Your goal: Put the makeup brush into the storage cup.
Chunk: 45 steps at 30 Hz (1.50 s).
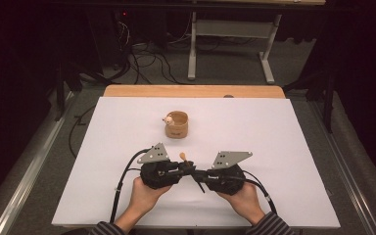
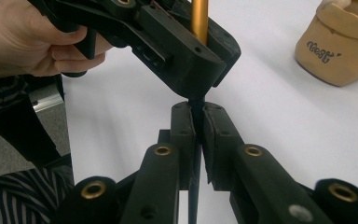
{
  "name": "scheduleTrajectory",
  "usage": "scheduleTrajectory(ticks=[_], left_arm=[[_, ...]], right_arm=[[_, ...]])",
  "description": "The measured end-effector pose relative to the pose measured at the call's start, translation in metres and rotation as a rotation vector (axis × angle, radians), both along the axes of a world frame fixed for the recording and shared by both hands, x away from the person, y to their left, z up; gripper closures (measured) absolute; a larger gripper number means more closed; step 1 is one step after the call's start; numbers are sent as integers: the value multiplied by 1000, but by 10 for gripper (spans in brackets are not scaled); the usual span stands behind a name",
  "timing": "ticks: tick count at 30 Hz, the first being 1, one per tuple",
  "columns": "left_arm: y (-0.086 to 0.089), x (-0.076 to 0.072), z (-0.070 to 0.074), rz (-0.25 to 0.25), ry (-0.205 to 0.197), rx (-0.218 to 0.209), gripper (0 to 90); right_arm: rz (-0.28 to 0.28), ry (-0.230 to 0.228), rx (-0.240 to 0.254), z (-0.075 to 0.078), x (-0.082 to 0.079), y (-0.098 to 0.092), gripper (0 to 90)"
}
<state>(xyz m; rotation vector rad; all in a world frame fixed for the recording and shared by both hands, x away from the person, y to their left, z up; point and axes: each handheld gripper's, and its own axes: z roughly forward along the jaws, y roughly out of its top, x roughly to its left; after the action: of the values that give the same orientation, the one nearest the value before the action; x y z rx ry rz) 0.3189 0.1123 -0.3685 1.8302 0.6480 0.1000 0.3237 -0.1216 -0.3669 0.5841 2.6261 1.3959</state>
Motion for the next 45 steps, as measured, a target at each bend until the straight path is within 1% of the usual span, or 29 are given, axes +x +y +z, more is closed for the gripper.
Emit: scheduleTrajectory(ticks=[4,6,9,16,19,20,21,23,24,25,27,28,33,34,40,45], left_arm=[[0,1,0,-6,7,-6,798],[0,0,0,-12,9,-9,827],[-2,-2,1,-13,-5,3,835],[-1,-2,2,-14,-12,2,837],[-1,-3,3,-15,-18,7,838],[-1,-3,4,-15,-21,11,838],[-1,-3,4,-15,-23,14,838],[0,-3,4,-12,-26,15,838],[1,-3,4,-9,-27,17,838],[1,-3,5,-7,-28,17,838],[3,-3,5,-3,-29,15,839],[4,-2,6,0,-29,13,839],[7,-3,8,8,-32,6,839],[7,-3,8,8,-33,5,838],[10,-3,10,12,-34,-2,839],[12,-4,11,15,-37,-6,839]], right_arm=[[1,-3,1,0,0,0,853],[2,-6,-1,0,0,1,850],[0,-3,-5,0,-1,2,850],[-1,-7,1,0,-1,2,832],[-5,-10,2,0,-1,2,757],[-6,-14,-3,-1,-1,2,709],[-6,-14,-3,-1,-1,2,709],[-9,-25,-7,-1,-2,3,660],[-9,-26,-5,-1,-2,3,628],[-9,-26,-5,-1,-2,3,628],[-14,-17,-6,-1,-2,3,585],[-19,-21,-8,-1,-1,2,556],[-28,-14,7,0,-1,0,512],[-26,-20,8,0,-2,-1,495],[-37,-20,27,3,-1,-5,465],[-53,-26,43,7,-1,-12,439]])
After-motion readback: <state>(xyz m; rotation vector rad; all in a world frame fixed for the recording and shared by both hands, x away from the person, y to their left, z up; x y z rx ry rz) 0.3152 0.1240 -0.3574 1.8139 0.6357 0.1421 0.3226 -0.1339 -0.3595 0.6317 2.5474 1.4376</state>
